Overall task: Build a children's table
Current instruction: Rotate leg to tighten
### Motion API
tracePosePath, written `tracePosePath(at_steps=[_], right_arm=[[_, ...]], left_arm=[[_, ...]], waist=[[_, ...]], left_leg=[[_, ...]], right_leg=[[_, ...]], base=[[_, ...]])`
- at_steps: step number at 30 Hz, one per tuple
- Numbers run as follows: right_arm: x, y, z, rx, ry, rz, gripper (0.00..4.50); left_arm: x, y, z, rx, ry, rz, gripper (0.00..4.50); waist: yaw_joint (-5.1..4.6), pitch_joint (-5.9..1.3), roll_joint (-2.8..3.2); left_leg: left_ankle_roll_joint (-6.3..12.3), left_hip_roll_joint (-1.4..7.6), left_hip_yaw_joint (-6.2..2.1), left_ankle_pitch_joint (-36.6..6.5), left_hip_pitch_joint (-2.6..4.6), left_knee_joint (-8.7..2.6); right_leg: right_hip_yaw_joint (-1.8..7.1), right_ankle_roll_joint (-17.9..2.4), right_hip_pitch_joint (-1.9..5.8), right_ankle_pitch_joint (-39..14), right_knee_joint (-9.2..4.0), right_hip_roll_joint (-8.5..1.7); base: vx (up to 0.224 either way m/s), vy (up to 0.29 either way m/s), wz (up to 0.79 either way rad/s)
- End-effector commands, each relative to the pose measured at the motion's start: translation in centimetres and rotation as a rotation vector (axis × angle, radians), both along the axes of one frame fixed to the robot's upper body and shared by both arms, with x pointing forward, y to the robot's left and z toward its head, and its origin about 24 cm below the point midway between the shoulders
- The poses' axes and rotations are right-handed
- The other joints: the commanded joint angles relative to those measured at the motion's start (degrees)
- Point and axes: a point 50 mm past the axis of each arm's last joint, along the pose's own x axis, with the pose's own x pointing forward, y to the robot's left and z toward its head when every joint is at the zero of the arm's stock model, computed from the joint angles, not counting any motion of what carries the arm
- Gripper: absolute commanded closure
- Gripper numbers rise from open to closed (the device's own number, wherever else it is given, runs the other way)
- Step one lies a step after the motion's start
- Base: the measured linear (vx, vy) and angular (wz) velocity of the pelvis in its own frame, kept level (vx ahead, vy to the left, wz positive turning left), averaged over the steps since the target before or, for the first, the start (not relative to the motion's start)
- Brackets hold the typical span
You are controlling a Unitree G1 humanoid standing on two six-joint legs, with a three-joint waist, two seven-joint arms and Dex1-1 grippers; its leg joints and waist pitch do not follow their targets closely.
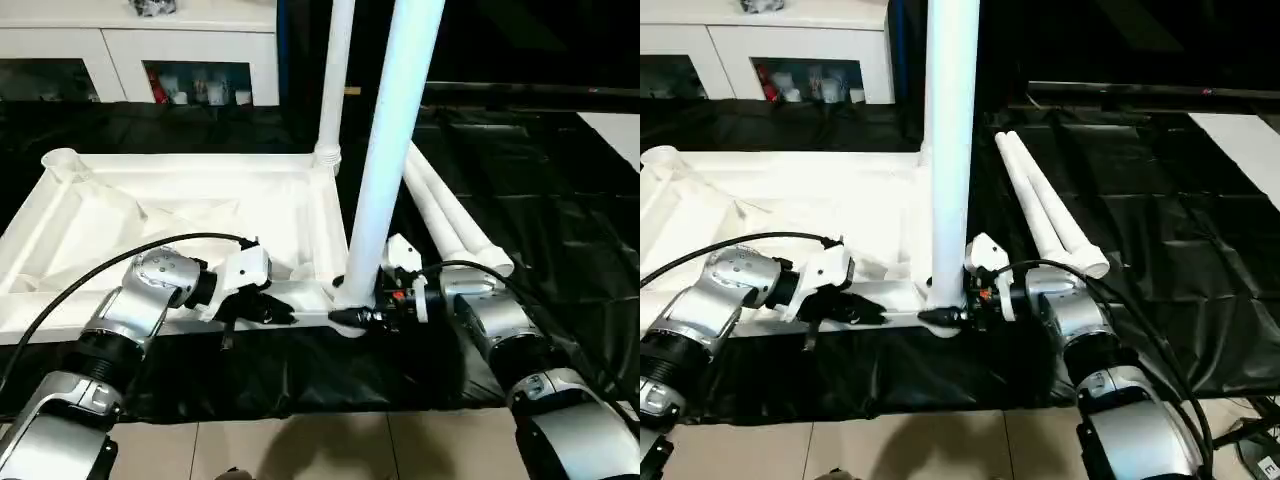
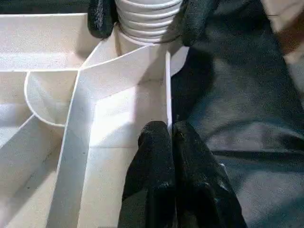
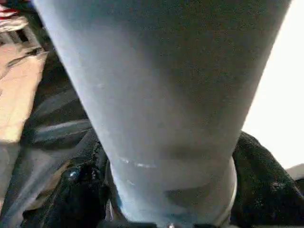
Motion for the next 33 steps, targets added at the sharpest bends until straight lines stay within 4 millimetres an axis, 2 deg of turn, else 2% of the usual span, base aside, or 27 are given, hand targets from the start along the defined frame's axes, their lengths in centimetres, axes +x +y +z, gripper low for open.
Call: tracePosePath(at_steps=[1,2,3,4,5,6,8,10,11,14,15,17,20,21,23,26,27,29,33], right_arm=[[0.1,1.4,-1.3,-0.023,0.024,-0.124,1.66],[0.3,1.5,-1.4,-0.027,0.019,-0.156,1.67],[0.7,1.7,-1.6,-0.040,0.003,-0.242,1.68],[1.1,1.9,-1.8,-0.054,-0.009,-0.327,1.68],[1.3,2.1,-2.0,-0.060,-0.009,-0.400,1.68],[2.0,2.5,-2.2,-0.074,-0.003,-0.574,1.68],[2.1,2.7,-2.3,-0.076,0.004,-0.619,1.70],[2.3,3.2,-2.3,-0.061,0.021,-0.672,1.71],[2.4,4.4,-2.2,-0.040,0.039,-0.722,1.71],[2.5,5.6,-1.8,-0.011,0.050,-0.744,1.71],[2.5,5.8,-1.6,0.005,0.038,-0.727,1.37],[2.5,6.0,-1.4,0.008,0.015,-0.700,1.02],[2.6,5.9,-1.0,0.040,0.013,-0.655,0.92],[2.6,5.8,-0.9,0.045,0.010,-0.643,0.68],[2.7,5.1,-0.7,0.038,-0.019,-0.598,0.53],[2.5,4.2,-0.6,0.040,-0.036,-0.514,0.53],[2.1,3.3,-0.4,0.043,-0.045,-0.402,0.53],[2.0,3.0,-0.4,0.042,-0.046,-0.360,0.53],[0.8,1.5,-0.2,0.015,-0.044,-0.122,0.53]], left_arm=[[0.4,-2.1,-0.5,-0.008,-0.009,0.025,4.50],[0.6,-2.2,-0.5,-0.011,-0.016,0.048,4.50],[1.1,-2.6,-0.4,-0.022,-0.032,0.095,4.50],[1.5,-3.0,-0.3,-0.031,-0.042,0.139,4.50],[1.9,-3.4,-0.2,-0.034,-0.053,0.171,4.50],[2.4,-4.5,-0.2,-0.041,-0.079,0.226,4.50],[2.6,-4.8,-0.2,-0.042,-0.085,0.241,4.50],[2.8,-5.5,-0.1,-0.056,-0.092,0.266,4.50],[3.0,-6.9,-0.1,-0.066,-0.106,0.276,4.50],[2.9,-7.8,-0.1,-0.086,-0.100,0.272,4.50],[2.8,-7.9,-0.2,-0.081,-0.103,0.259,4.50],[2.7,-7.8,-0.3,-0.069,-0.112,0.235,4.50],[2.4,-7.1,-0.4,-0.048,-0.123,0.193,4.50],[2.4,-6.9,-0.4,-0.047,-0.120,0.184,4.50],[2.1,-6.2,-0.4,-0.045,-0.118,0.150,4.50],[1.9,-5.4,-0.5,-0.029,-0.111,0.114,4.50],[1.6,-4.5,-0.5,-0.014,-0.100,0.075,4.50],[1.5,-4.3,-0.5,-0.011,-0.094,0.062,4.50],[1.1,-3.1,-0.2,-0.006,-0.062,-0.019,4.50]], waist=[[-0.08,-3.07,0.48],[-0.15,-3.05,0.57],[-0.13,-2.93,0.52],[-0.33,-2.79,0.45],[-0.53,-2.60,0.57],[-0.72,-2.64,0.57],[-0.82,-2.69,0.47],[-0.84,-2.85,0.48],[-0.80,-3.02,0.66],[-0.77,-3.25,0.66],[-0.69,-3.39,0.58],[-0.64,-3.43,0.65],[-0.56,-3.58,0.71],[-0.59,-3.53,0.73],[-0.64,-3.68,0.67],[-0.63,-3.90,0.63],[-0.47,-3.83,0.77],[-0.20,-3.84,0.78],[0.22,-3.73,0.77]], left_leg=[[1.55,1.98,-0.37,-10.7,0.24,-3.87],[0.95,1.96,-0.42,-11.4,0.33,-3.91],[0.28,1.92,-0.58,-12.9,0.52,-4.03],[-0.30,1.83,-0.73,-13.5,0.42,-4.19],[-1.02,1.81,-0.77,-15.0,0.82,-4.35],[-1.83,1.80,-0.90,-15.5,0.91,-4.42],[-1.84,1.65,-1.01,-16.4,1.05,-4.46],[-1.05,1.63,-0.81,-16.0,0.90,-4.32],[-0.68,1.68,-0.80,-14.6,0.77,-4.35],[-0.14,1.54,-0.60,-12.5,0.61,-4.16],[0.33,1.52,-0.61,-11.4,0.38,-4.12],[0.99,1.54,-0.57,-10.2,0.20,-4.11],[1.40,1.63,-0.54,-9.5,0.11,-4.02],[1.60,1.68,-0.52,-9.2,0.13,-4.04],[2.09,1.64,-0.51,-8.5,-0.04,-3.88],[3.61,1.58,-0.38,-5.5,-0.38,-3.48],[4.29,1.68,-0.30,-5.6,-0.34,-3.42],[4.88,1.88,-0.21,-5.8,-0.33,-3.34],[5.06,2.06,-0.22,-7.2,-0.16,-3.39]], right_leg=[[3.71,-12.8,2.93,-11.3,-4.96,-4.44],[3.74,-12.4,2.86,-13.3,-5.06,-4.51],[3.76,-11.0,2.78,-17.4,-5.61,-4.65],[3.75,-9.7,2.73,-20.3,-5.85,-4.61],[3.73,-8.9,2.28,-22.9,-6.27,-4.54],[3.79,-8.5,2.32,-23.5,-6.25,-4.55],[3.70,-8.0,2.31,-24.2,-6.40,-4.53],[3.87,-8.1,2.31,-22.4,-6.41,-4.50],[3.89,-9.1,2.39,-18.5,-6.00,-4.35],[3.89,-10.4,2.66,-13.1,-5.52,-4.22],[3.85,-10.6,2.96,-11.2,-5.25,-4.20],[3.74,-11.0,3.08,-9.1,-5.11,-4.12],[3.78,-11.5,3.19,-7.8,-4.98,-4.20],[3.77,-11.7,3.15,-6.9,-4.91,-4.13],[3.75,-12.4,3.35,-5.0,-4.65,-4.15],[3.71,-13.7,3.55,0.6,-3.93,-4.00],[3.59,-14.0,3.51,1.1,-3.91,-3.92],[3.54,-14.3,3.48,1.2,-3.84,-3.92],[3.54,-14.4,3.41,-0.4,-3.97,-4.00]], base=[[0.000,0.000,0.00],[0.000,0.000,0.00],[0.000,0.000,0.00],[0.000,0.000,0.00],[0.000,0.000,0.00],[0.000,0.000,0.00],[0.000,0.000,0.00],[0.000,0.000,0.00],[0.000,0.000,0.00],[0.000,0.000,0.00],[0.000,0.000,0.00],[0.000,0.000,0.00],[0.000,0.000,0.00],[0.000,0.000,0.00],[0.000,0.000,0.00],[0.000,0.000,0.00],[0.000,0.000,0.00],[0.000,0.000,0.00],[0.000,0.000,0.00]])
